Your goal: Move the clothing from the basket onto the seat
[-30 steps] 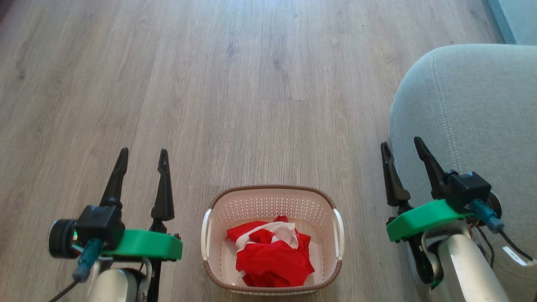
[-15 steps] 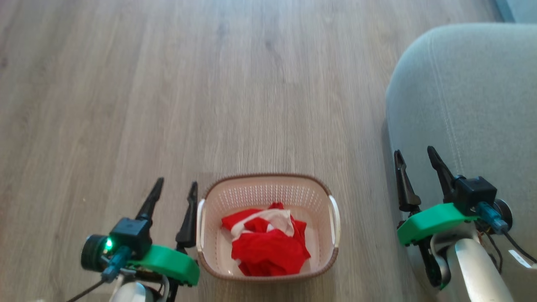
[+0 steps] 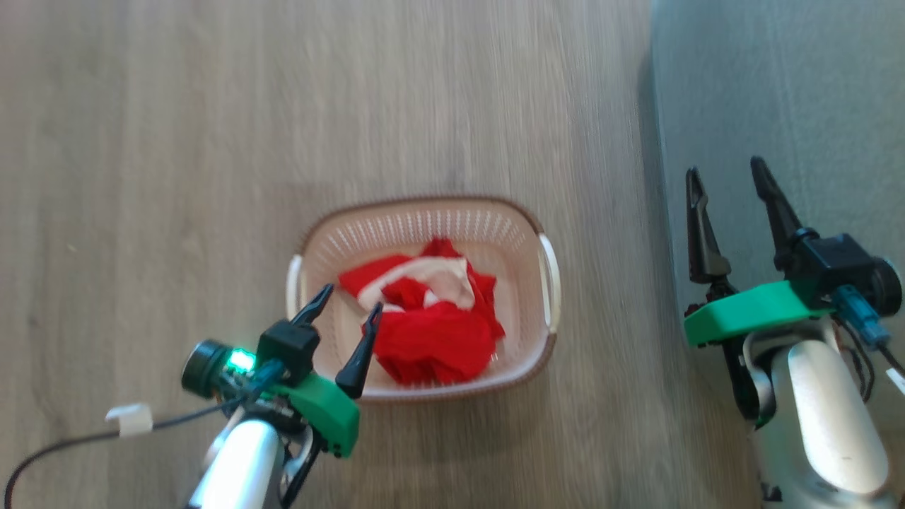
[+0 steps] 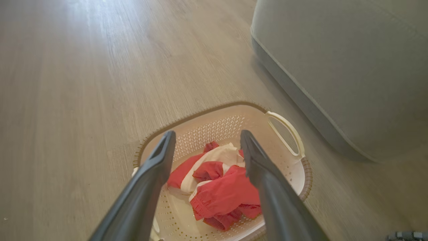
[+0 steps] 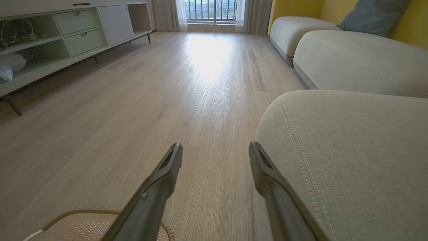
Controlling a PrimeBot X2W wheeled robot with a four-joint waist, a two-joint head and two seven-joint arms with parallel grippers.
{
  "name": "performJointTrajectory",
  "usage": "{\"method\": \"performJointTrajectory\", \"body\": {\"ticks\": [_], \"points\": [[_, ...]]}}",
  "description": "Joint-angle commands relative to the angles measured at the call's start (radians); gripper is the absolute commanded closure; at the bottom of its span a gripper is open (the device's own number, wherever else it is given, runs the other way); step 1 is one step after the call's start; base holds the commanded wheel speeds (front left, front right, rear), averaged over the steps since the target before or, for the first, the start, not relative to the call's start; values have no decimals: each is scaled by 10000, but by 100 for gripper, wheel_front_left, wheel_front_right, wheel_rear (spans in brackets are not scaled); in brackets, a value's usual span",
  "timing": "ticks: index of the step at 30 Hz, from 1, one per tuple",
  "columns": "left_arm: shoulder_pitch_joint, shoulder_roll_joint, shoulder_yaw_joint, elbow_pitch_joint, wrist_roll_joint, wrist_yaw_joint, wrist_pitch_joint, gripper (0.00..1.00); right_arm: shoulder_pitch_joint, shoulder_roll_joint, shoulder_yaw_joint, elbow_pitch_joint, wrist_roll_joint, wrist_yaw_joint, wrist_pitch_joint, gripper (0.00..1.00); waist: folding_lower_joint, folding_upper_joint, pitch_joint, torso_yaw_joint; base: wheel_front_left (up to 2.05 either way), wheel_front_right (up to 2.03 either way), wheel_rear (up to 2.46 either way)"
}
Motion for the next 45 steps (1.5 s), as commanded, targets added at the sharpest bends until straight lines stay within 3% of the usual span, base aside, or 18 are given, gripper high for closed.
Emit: {"method": "performJointTrajectory", "body": {"ticks": [1,15,28,39,45], "points": [[-308,248,140,-71,145,-26,-97,0,-128,-93,190,-444,-34,-2,-103,0,-3,0,1097,-472,0,0,0],[-2645,1467,-2414,1770,781,-136,-97,0,-232,-93,287,-1741,-144,-2,-103,0,-3,0,3794,-1210,0,0,0],[-4654,1802,-3915,4112,924,-121,-97,0,-202,-93,676,-2408,36,-2,-103,0,-3,0,5175,-1760,0,0,0],[-6019,1450,-3880,6325,710,104,-97,0,-219,-93,944,-2673,300,-2,-103,0,-3,0,5971,-1926,0,0,0],[-6557,1159,-4142,7465,553,-42,-97,0,-130,-93,1009,-2759,327,-2,-103,0,-3,0,6186,-1901,0,0,0]]}}
